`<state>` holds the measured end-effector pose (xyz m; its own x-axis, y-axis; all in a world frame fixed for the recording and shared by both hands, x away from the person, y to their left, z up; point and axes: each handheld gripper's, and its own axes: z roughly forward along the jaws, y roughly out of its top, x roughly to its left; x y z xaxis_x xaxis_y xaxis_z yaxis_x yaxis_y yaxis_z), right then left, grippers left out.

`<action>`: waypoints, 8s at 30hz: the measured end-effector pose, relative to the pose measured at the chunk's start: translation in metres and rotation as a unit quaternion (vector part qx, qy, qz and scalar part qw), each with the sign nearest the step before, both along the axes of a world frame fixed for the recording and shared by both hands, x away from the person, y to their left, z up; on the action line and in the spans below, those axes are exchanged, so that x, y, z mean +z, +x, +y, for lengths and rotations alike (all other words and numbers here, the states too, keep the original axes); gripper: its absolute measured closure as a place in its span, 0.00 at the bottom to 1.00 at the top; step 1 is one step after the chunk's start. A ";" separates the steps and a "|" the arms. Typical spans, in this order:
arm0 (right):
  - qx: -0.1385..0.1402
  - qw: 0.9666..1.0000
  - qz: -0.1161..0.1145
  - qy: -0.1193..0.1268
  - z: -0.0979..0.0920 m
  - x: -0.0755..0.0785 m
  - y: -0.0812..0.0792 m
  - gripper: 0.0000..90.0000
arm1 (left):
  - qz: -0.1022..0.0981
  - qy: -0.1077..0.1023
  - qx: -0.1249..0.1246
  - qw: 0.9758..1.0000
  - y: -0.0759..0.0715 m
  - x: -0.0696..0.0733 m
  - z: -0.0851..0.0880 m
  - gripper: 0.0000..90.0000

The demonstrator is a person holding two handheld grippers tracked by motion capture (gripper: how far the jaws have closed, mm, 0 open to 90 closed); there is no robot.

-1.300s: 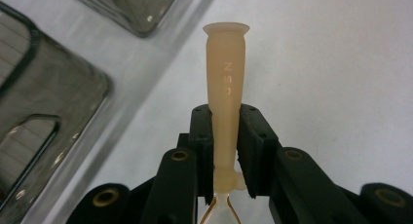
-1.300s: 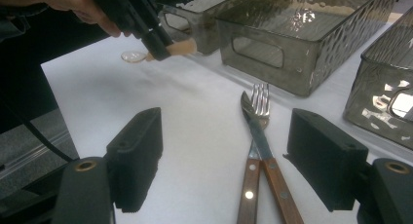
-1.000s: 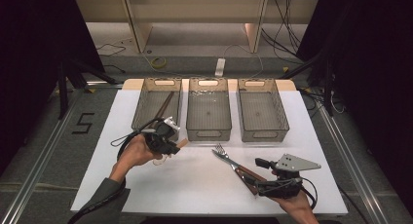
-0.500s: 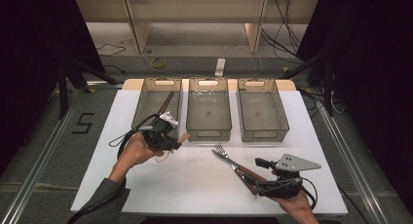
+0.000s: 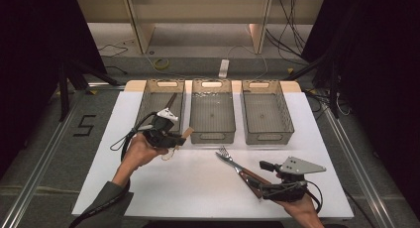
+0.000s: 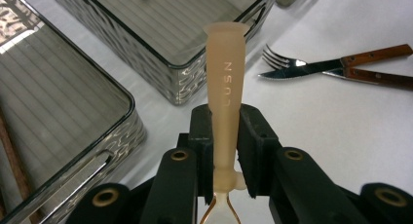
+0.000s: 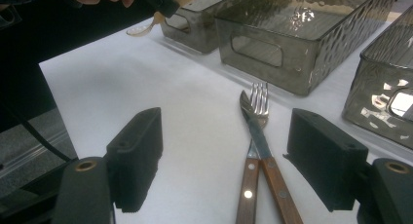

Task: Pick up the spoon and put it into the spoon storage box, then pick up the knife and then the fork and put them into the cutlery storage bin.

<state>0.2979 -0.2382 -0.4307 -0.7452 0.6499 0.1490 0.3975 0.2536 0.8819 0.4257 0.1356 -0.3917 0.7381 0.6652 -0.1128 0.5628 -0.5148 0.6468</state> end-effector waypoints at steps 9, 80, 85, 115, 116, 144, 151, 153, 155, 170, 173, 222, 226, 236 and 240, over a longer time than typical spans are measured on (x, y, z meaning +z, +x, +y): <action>-0.003 1.000 0.002 0.000 -0.001 -0.001 0.001 0.33 | -0.018 -0.027 0.017 0.999 0.004 0.009 -0.005 0.86; -0.001 1.000 0.005 0.009 -0.003 -0.002 0.001 0.33 | -0.029 -0.073 0.095 0.992 0.103 0.011 -0.065 0.85; -0.001 1.000 0.005 0.009 -0.003 -0.002 0.001 0.33 | -0.033 -0.075 0.096 0.992 0.102 0.007 -0.067 0.85; -0.005 1.000 0.009 0.005 -0.002 -0.002 0.001 0.33 | -0.020 -0.096 0.095 0.991 0.045 0.023 -0.043 0.21; -0.006 1.000 0.009 0.005 -0.002 -0.002 0.001 0.33 | -0.019 -0.094 0.090 0.991 0.040 0.023 -0.041 0.20; -0.008 1.000 0.011 -0.002 -0.002 -0.002 0.001 0.33 | -0.054 -0.103 0.057 0.992 -0.026 0.007 -0.030 0.17; -0.008 1.000 0.011 -0.005 -0.001 -0.002 0.001 0.33 | -0.063 -0.102 0.054 0.991 -0.036 -0.002 -0.021 0.17; -0.008 1.000 0.010 -0.008 -0.001 -0.002 0.001 0.33 | -0.061 -0.106 0.054 0.991 -0.040 -0.006 -0.016 0.17; -0.007 1.000 0.011 -0.008 -0.001 -0.003 0.001 0.33 | -0.064 -0.107 0.054 0.991 -0.043 -0.008 -0.012 0.17; -0.010 0.999 0.022 -0.024 -0.001 -0.005 0.006 0.33 | -0.073 -0.107 0.074 0.989 -0.061 -0.017 0.013 0.17; -0.008 0.999 0.026 -0.035 0.001 -0.005 0.008 0.33 | -0.075 -0.104 0.078 0.989 -0.066 -0.019 0.015 0.17; 0.023 0.940 0.172 -0.293 0.036 -0.010 0.084 0.47 | -0.095 -0.132 0.092 0.982 -0.100 -0.024 0.041 0.16; 0.034 0.934 0.185 -0.304 0.039 -0.013 0.085 0.50 | -0.096 -0.133 0.091 0.982 -0.100 -0.024 0.041 0.16; 0.037 0.923 0.200 -0.326 0.043 -0.020 0.087 0.61 | -0.099 -0.131 0.089 0.982 -0.101 -0.023 0.042 0.16; 0.043 0.922 0.203 -0.328 0.044 -0.021 0.088 0.65 | -0.098 -0.131 0.090 0.982 -0.101 -0.023 0.041 0.16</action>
<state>0.3855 -0.1940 -0.4519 -0.7682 0.6399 0.0229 0.6136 0.7255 0.3116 0.3248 0.1765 -0.4151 0.6354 0.7542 -0.1657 0.4809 -0.2187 0.8491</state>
